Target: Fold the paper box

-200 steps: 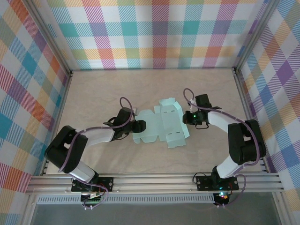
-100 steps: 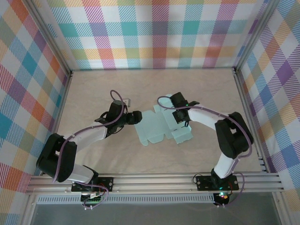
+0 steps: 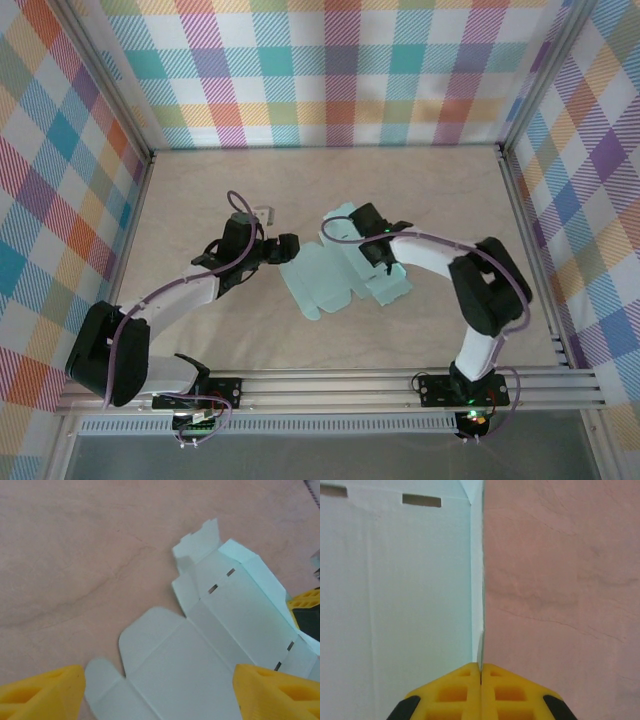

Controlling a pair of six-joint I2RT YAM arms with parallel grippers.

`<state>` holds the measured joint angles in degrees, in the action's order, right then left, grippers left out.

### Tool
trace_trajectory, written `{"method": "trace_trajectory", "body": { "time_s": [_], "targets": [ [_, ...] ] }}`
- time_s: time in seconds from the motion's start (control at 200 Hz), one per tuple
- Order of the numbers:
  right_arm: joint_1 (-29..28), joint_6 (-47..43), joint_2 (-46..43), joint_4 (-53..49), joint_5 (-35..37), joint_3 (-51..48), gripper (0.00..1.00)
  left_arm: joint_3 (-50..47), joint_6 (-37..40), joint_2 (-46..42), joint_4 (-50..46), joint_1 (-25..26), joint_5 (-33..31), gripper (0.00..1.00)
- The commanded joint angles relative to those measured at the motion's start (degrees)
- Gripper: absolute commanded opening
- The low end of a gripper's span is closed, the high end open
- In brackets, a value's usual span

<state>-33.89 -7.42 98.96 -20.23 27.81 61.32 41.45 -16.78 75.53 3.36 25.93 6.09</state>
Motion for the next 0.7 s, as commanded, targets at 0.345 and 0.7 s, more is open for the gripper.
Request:
{"method": "trace_trajectory", "body": {
  "time_s": [0.345, 0.7],
  "targets": [
    [15.26, -0.54, -8.49, -5.32, -56.32, 3.86, 0.00, 16.32, 14.66, 13.96, 7.29, -3.04, 27.20, 0.73],
    [18.95, -2.57, -4.06, -17.05, -71.94, 11.21, 0.00, 35.48, 17.14, 27.83, -2.31, -4.93, 41.20, 0.63]
  ]
}}
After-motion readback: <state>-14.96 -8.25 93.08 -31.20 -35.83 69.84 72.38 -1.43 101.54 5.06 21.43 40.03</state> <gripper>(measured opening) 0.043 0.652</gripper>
